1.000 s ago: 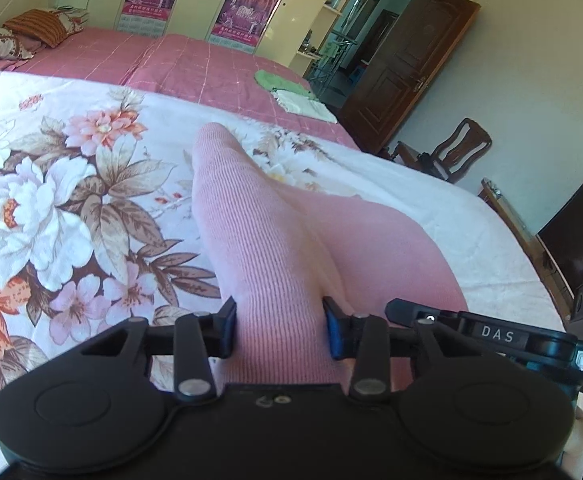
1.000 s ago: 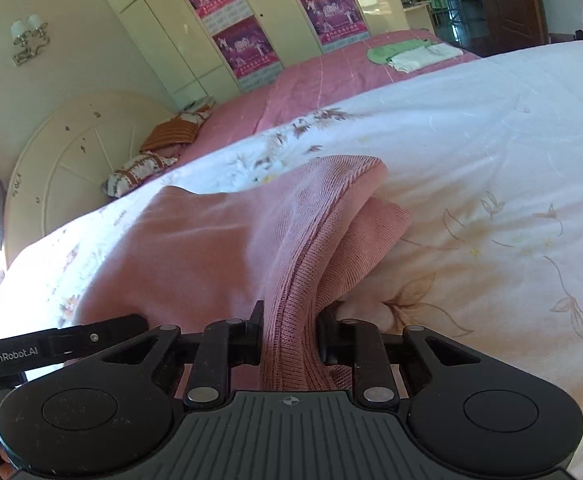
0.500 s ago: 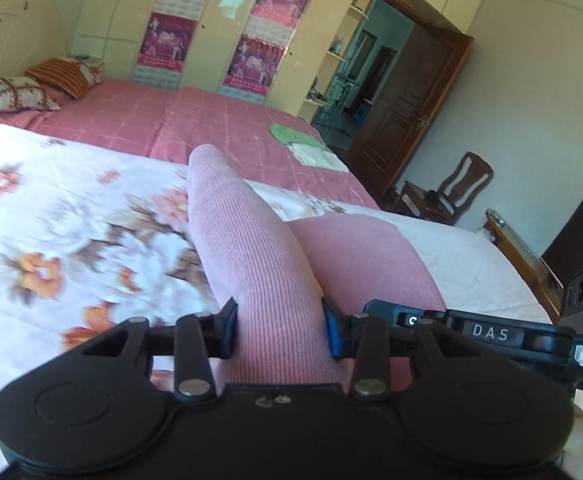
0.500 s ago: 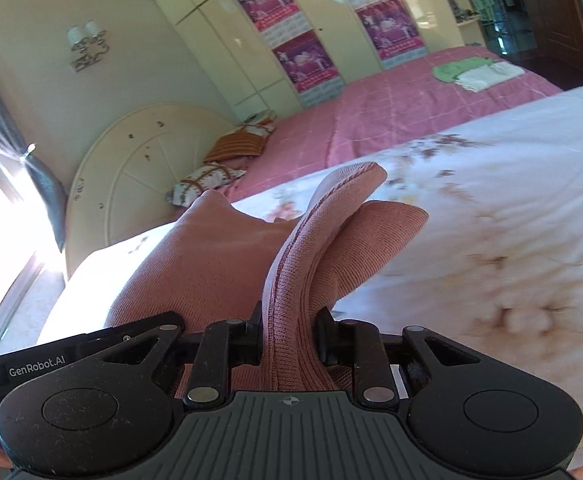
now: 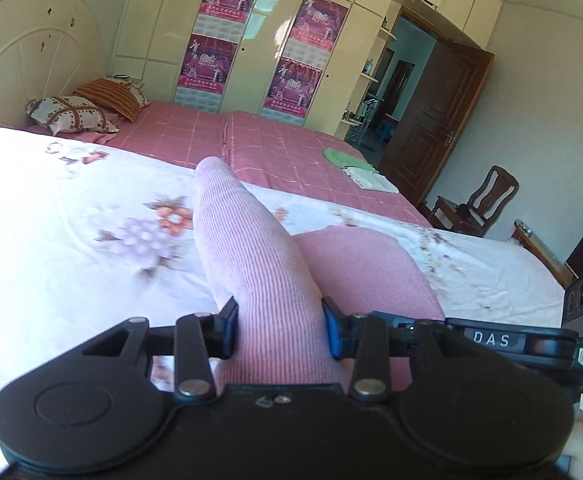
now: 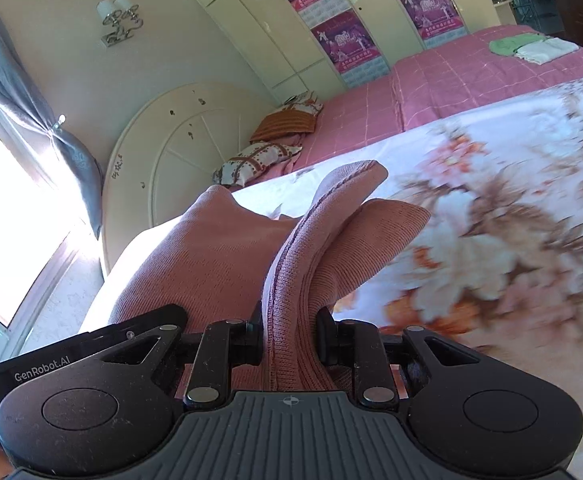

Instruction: Fold small clothes

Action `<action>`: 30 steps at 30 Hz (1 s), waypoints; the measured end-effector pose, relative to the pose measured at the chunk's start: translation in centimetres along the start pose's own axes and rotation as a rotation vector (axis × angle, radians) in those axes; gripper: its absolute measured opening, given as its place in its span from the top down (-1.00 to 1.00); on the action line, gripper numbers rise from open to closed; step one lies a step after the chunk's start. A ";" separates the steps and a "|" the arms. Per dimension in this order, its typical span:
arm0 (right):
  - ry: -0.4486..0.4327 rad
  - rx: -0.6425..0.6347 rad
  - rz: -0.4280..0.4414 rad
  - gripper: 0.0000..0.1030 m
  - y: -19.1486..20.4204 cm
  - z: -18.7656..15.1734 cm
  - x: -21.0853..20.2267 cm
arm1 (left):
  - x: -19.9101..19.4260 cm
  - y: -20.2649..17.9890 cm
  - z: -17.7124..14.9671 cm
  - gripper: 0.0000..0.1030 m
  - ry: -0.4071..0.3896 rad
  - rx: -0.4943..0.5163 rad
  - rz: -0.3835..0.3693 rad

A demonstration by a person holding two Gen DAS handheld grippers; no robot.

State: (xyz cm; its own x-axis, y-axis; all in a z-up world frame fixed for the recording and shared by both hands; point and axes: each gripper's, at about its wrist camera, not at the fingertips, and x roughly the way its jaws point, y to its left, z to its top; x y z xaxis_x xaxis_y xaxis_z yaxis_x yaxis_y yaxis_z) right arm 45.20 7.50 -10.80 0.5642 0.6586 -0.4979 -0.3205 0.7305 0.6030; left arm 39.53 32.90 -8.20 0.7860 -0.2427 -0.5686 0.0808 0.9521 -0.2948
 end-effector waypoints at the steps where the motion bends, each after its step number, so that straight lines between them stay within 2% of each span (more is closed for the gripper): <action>1: -0.001 -0.005 -0.007 0.56 0.6 -0.3 1.0 | 0.0 1.3 0.0 0.24 -0.001 0.005 0.008; 4: 0.005 -0.006 -0.045 0.56 1.7 -1.2 4.2 | 0.5 4.8 -0.5 0.24 0.001 -0.001 0.036; 6: 0.023 -0.020 -0.090 0.55 1.4 -1.9 6.1 | 1.6 7.5 -1.5 0.23 0.024 -0.023 0.080; 8: 0.055 -0.023 -0.152 0.55 0.5 -2.5 7.7 | 2.8 9.5 -3.0 0.17 0.070 -0.044 0.106; 9: 0.063 -0.016 -0.164 0.54 0.0 -2.8 8.1 | 2.9 10.0 -3.7 0.10 0.063 -0.044 0.102; 11: 0.059 0.017 -0.180 0.36 -1.2 -3.1 8.0 | 2.7 10.3 -4.0 0.05 0.037 -0.013 0.093; 12: 0.046 0.010 -0.213 0.11 -1.3 -3.2 7.7 | 2.6 10.1 -3.8 0.03 0.039 -0.011 0.095; 13: 0.031 0.003 -0.241 0.00 -1.4 -3.1 7.2 | 2.5 10.0 -3.5 0.01 0.043 -0.023 0.096; 15: 0.038 0.007 -0.259 0.00 -1.7 -2.6 6.6 | 1.9 9.8 -3.0 0.02 0.031 -0.033 0.101; 17: 0.031 -0.063 -0.318 0.00 -0.7 -2.1 6.2 | 0.7 9.8 -2.7 0.07 -0.028 -0.026 0.112; 20: -0.027 -0.140 -0.379 0.01 1.2 -1.2 5.4 | -0.2 8.9 -1.8 0.07 -0.079 -0.001 0.107; 23: -0.061 -0.179 -0.313 0.01 3.1 -0.4 4.9 | 0.8 7.6 -1.0 0.04 -0.048 0.040 0.095; 26: -0.014 -0.237 -0.237 0.05 5.3 -1.5 5.5 | 3.2 6.9 -1.4 0.03 0.025 0.043 0.113; 30: 0.071 -0.316 -0.275 0.13 4.8 -3.9 7.3 | 4.9 6.5 -2.1 0.03 0.052 0.073 0.179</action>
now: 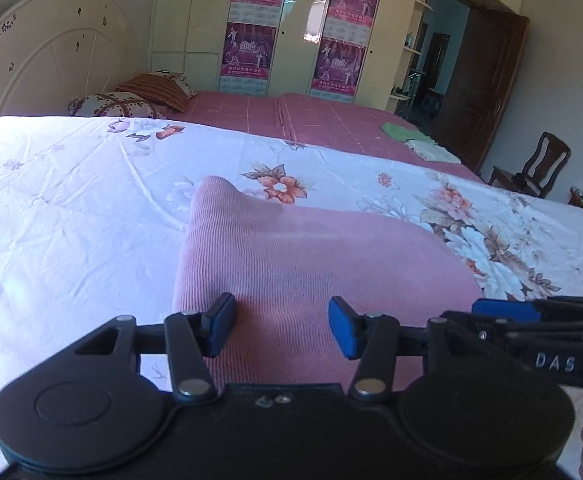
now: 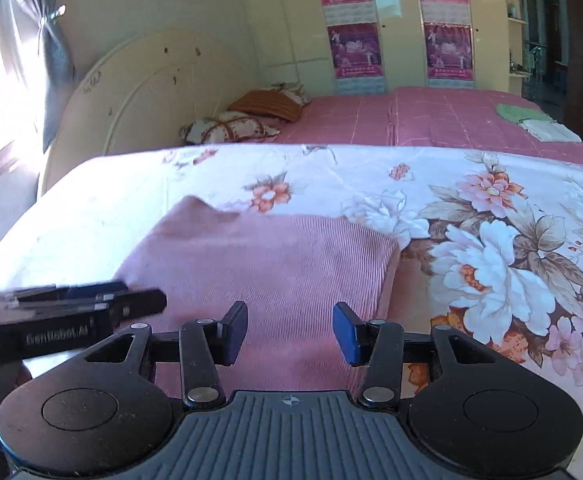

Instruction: Fold small clothes

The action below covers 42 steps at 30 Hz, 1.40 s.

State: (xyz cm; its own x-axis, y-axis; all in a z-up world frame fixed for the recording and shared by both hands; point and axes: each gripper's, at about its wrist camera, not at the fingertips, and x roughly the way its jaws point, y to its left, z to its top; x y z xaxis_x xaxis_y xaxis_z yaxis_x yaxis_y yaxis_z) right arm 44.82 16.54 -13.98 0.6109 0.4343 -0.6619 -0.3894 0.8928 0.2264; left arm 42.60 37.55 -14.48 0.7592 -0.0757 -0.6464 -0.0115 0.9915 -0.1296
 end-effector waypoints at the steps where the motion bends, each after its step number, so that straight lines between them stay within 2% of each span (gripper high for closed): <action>1: 0.018 -0.004 -0.014 0.19 -0.4 -0.4 0.6 | 0.2 0.0 -0.1 0.03 0.001 0.000 0.007; 2: 0.032 -0.023 -0.041 0.41 -0.7 -0.7 1.2 | 0.4 -0.1 -0.1 0.03 0.004 0.004 0.015; 4: 0.033 -0.061 -0.092 0.50 -1.6 -1.0 2.1 | 0.6 -0.4 0.0 0.03 0.012 0.025 0.031; 8: 0.048 -0.029 -0.088 0.44 -2.6 -0.9 1.4 | 0.1 -1.2 0.2 0.01 0.023 0.059 0.068; 15: -0.046 -0.079 -0.054 0.44 -0.1 -1.2 -4.8 | -3.4 -2.3 -0.4 -0.12 0.018 0.067 0.075; 24: -0.007 -0.144 -0.028 0.44 2.3 -5.8 -6.9 | -6.2 -3.1 -4.2 -0.21 0.046 0.059 0.078; 26: 0.012 -0.170 -0.059 0.44 2.6 -6.8 -6.4 | -5.7 -3.3 -5.1 -0.21 0.060 0.069 0.084; 28: 0.056 -0.200 -0.140 0.45 2.1 -7.9 -4.9 | -5.3 -3.3 -5.7 -0.22 0.057 0.079 0.096; 31: 0.072 -0.100 -0.132 0.44 -0.1 -8.6 -3.9 | -5.0 -3.6 -6.1 -0.30 0.053 0.095 0.099; 34: 0.069 -0.061 -0.131 0.44 -0.6 -8.7 -3.8 | -5.0 -4.0 -6.2 -0.48 0.056 0.119 0.092; 37: 0.084 0.053 -0.105 0.46 -1.1 -8.5 -4.4 | -5.1 -4.2 -6.2 -0.58 0.072 0.121 0.080; 39: 0.084 0.058 -0.094 0.66 -0.5 -8.4 -4.8 | -5.2 -4.0 -6.2 -0.59 0.078 0.105 0.078; 42: 0.079 0.058 -0.100 0.69 0.3 -8.3 -5.2 | -5.6 -3.7 -6.3 -0.60 0.082 0.086 0.080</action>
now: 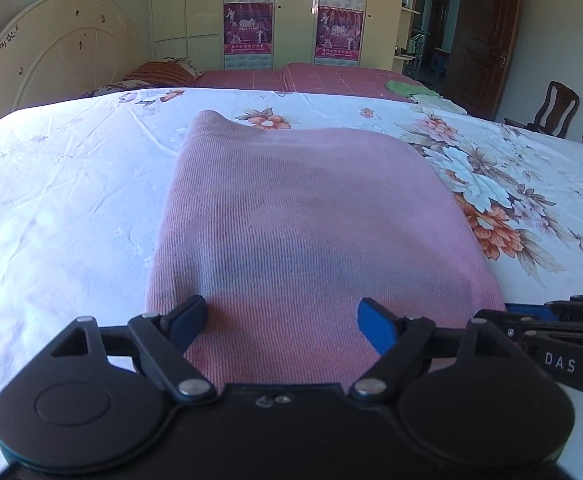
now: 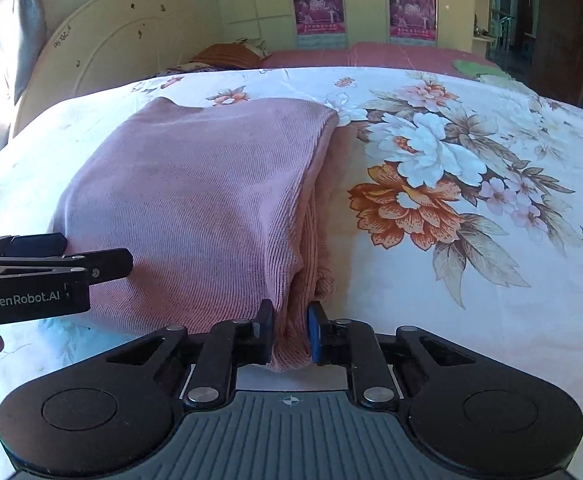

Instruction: Fold small clothes

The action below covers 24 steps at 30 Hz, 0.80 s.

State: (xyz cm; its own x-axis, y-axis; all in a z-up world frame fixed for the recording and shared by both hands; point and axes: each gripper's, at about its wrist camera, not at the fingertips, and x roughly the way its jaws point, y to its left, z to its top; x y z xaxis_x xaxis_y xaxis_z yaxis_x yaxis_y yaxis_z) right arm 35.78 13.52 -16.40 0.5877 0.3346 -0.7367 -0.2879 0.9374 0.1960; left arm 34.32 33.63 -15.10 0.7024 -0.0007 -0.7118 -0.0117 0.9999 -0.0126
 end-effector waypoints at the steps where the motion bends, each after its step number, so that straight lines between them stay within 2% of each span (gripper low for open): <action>1: -0.006 0.009 -0.001 0.72 -0.1 0.0 -0.2 | -0.1 0.0 -0.1 -0.60 0.003 0.000 -0.001; 4: -0.042 -0.002 -0.057 0.84 -0.5 0.1 -0.6 | -0.4 -0.1 -0.2 -0.64 0.007 0.012 -0.018; 9: 0.011 -0.033 -0.070 0.82 -0.2 0.2 0.4 | -0.2 -0.4 -0.4 -0.75 0.022 0.002 0.000; 11: 0.006 -0.012 -0.047 0.65 -0.3 0.5 -0.2 | 0.0 -0.5 -0.4 -0.78 0.042 0.003 0.007; 12: -0.007 -0.011 -0.048 0.47 -0.1 0.6 -0.7 | 0.1 -0.6 -0.4 -0.79 0.050 0.002 0.014; 14: -0.055 -0.034 -0.071 0.35 0.5 1.0 -1.8 | 0.2 -0.6 -0.4 -0.80 0.062 -0.004 0.023; 18: -0.121 -0.075 -0.080 0.34 1.9 2.3 -2.8 | 0.2 -0.5 -0.3 -0.80 0.086 -0.033 0.022; 21: -0.093 -0.102 -0.107 0.34 2.5 2.5 -1.3 | 0.3 -0.3 -0.2 -0.80 0.100 -0.052 0.025; 23: -0.035 -0.122 -0.164 0.34 2.3 1.9 0.6 | 0.2 -0.6 0.0 -0.80 0.113 -0.030 0.040; 24: -0.007 -0.110 -0.164 0.34 1.9 1.6 1.3 | 0.3 -0.7 0.0 -0.80 0.122 -0.013 0.039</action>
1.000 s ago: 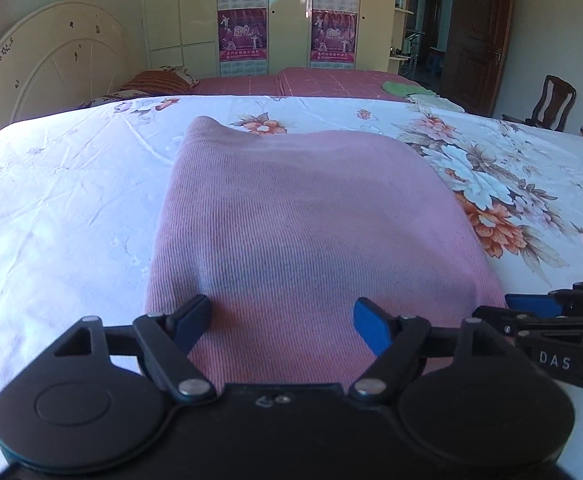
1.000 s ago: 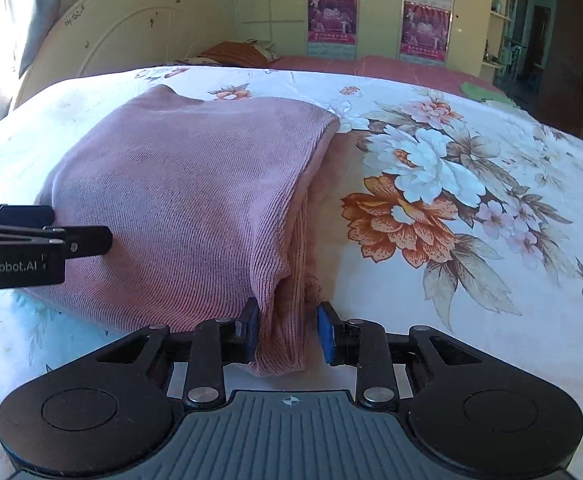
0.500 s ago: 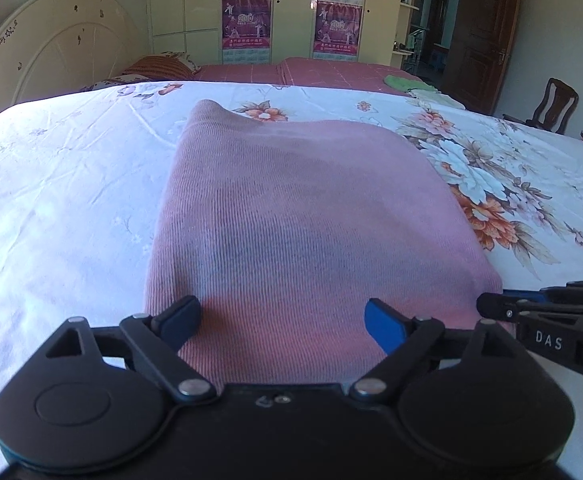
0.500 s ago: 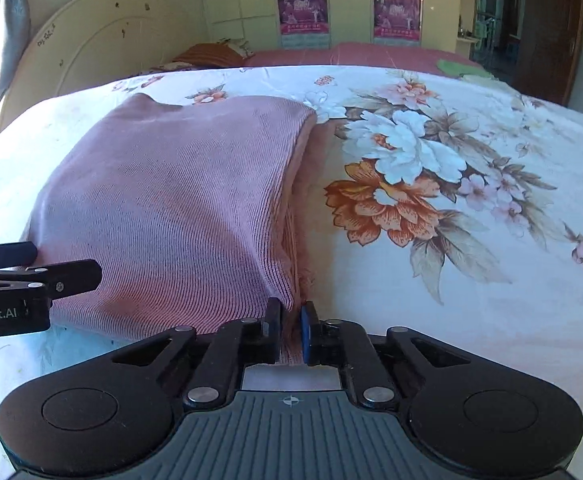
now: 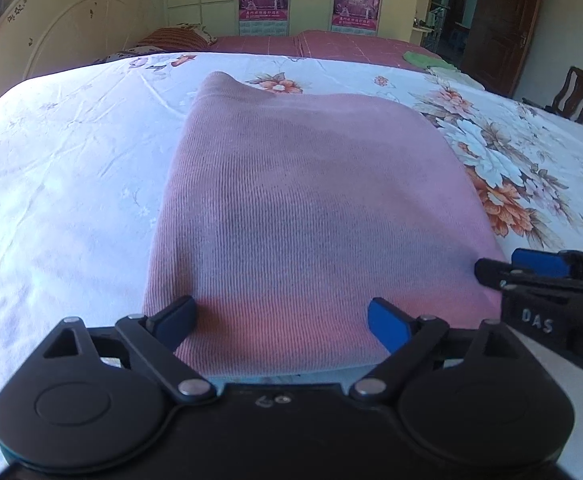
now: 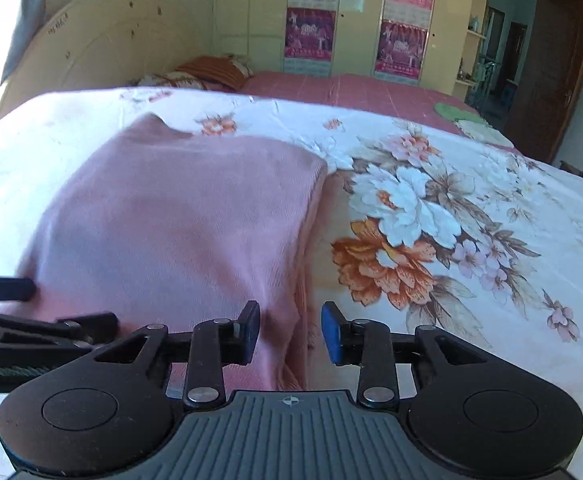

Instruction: Fold small clothes

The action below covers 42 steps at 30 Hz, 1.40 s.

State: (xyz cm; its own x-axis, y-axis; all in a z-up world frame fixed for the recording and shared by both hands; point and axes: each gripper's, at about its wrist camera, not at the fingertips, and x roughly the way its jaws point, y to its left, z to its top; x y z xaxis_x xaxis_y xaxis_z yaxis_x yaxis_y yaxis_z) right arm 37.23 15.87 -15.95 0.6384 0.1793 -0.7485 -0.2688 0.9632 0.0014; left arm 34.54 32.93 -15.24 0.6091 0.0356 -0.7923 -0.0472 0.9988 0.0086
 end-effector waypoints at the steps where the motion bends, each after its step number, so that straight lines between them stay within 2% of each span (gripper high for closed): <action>1: 0.014 0.017 0.009 0.34 -0.3 -0.4 0.4 | 0.0 -0.1 0.0 -0.80 -0.001 0.010 0.005; 3: 0.007 0.041 0.010 0.31 -0.7 -0.8 0.4 | -0.3 -0.3 -0.4 -0.79 -0.020 0.018 0.026; 8: 0.013 0.028 0.000 0.28 -0.5 -0.7 -0.1 | -0.1 -0.3 -0.4 -0.80 0.003 0.023 0.031; 14: -0.049 0.049 -0.019 0.26 -0.8 0.8 -1.3 | 0.4 -0.2 0.1 -0.80 0.044 0.024 0.035; 15: -0.029 0.040 -0.039 0.18 -0.7 0.7 -0.6 | 0.5 -0.2 0.1 -0.80 0.045 0.026 0.036; 16: -0.003 0.028 -0.057 -0.05 -0.6 0.5 0.2 | 0.6 -0.2 0.1 -0.79 0.048 0.029 0.037; 18: 0.009 0.025 -0.080 -0.26 -0.8 0.3 1.0 | 0.7 -0.2 0.2 -0.79 0.055 0.035 0.037; 20: 0.018 0.069 -0.063 -0.27 -1.5 0.5 0.8 | 0.7 -0.1 0.4 -0.79 0.067 0.037 0.031; 22: -0.021 0.124 -0.034 -0.27 -2.1 0.9 -0.3 | 0.7 0.1 0.6 -0.80 0.076 0.029 0.023; 25: -0.070 0.094 -0.064 -0.27 -1.3 1.9 -0.9 | 0.8 0.0 0.7 -0.79 0.083 0.033 0.028; 27: -0.056 0.072 -0.076 -0.27 -0.8 2.5 -0.1 | 0.9 0.0 0.8 -0.80 0.088 0.032 0.031; 30: 0.019 0.032 -0.101 -0.27 -0.3 2.2 2.3 | 1.0 -0.1 0.8 -0.80 0.093 0.034 0.032; 33: 0.008 0.028 -0.096 -0.28 -0.3 2.0 2.2 | 1.1 -0.1 0.8 -0.81 0.092 0.041 0.031; 38: -0.042 0.086 -0.024 -0.28 -1.2 2.0 -0.3 | 0.8 0.1 1.0 -0.81 0.099 0.035 0.025; 42: -0.082 0.110 0.023 -0.28 -1.6 1.1 -3.5 | -1.5 0.4 0.7 -0.78 0.067 -0.009 0.044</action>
State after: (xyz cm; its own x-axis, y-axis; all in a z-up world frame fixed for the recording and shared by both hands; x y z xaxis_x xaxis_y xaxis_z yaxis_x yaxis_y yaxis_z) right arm 36.24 13.95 -12.58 0.6907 0.2129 -0.6911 -0.2062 0.9740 0.0940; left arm 34.21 33.32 -13.65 0.5523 0.0774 -0.8301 -0.0807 0.9960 0.0391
